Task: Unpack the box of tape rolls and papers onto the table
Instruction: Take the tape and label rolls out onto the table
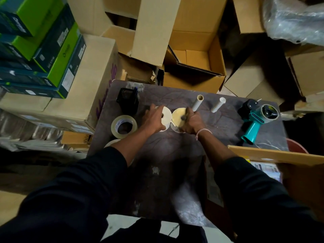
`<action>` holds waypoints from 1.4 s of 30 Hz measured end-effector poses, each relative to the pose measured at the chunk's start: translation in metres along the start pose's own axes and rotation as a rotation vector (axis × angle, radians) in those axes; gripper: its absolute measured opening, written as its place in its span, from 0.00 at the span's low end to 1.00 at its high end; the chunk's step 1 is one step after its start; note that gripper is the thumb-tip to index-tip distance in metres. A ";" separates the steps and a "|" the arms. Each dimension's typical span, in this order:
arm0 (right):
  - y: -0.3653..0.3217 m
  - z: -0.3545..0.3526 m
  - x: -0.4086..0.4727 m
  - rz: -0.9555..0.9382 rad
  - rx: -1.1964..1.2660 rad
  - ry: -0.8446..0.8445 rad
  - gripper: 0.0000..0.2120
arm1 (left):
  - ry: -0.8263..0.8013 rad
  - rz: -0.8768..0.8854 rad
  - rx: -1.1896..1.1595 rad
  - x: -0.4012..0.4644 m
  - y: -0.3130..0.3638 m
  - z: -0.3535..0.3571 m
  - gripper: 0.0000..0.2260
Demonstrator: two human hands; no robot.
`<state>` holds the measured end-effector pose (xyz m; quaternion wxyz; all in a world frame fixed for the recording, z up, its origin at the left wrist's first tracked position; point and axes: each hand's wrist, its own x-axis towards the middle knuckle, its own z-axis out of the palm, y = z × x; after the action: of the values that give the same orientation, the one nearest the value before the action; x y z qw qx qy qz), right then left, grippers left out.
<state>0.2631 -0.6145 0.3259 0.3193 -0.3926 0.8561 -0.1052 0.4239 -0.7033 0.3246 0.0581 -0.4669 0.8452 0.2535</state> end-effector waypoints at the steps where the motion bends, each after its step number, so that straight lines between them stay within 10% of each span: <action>1: -0.002 0.000 0.001 0.015 -0.006 -0.015 0.47 | 0.000 -0.007 -0.002 0.000 0.001 0.000 0.41; 14: -0.014 -0.038 -0.037 0.048 -0.151 -0.029 0.54 | -0.002 0.097 0.057 -0.032 0.014 -0.002 0.44; 23: 0.032 -0.162 -0.158 -0.092 0.443 0.067 0.06 | 0.193 0.493 -0.201 -0.087 0.104 -0.001 0.25; 31: 0.163 -0.150 -0.201 0.293 -0.132 -0.443 0.14 | 0.257 0.762 -0.215 -0.120 0.212 0.019 0.22; 34: 0.199 -0.114 -0.206 0.212 -0.441 -0.285 0.18 | 0.197 0.823 -0.110 -0.127 0.230 0.041 0.23; 42: 0.230 -0.054 -0.205 0.373 -0.093 -0.130 0.19 | 0.206 0.740 0.076 -0.131 0.239 0.063 0.23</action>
<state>0.1898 -0.3124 0.3638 0.3694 -0.2476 0.8954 0.0210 0.2920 -0.4691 0.4034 -0.1050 -0.1508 0.9668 0.1775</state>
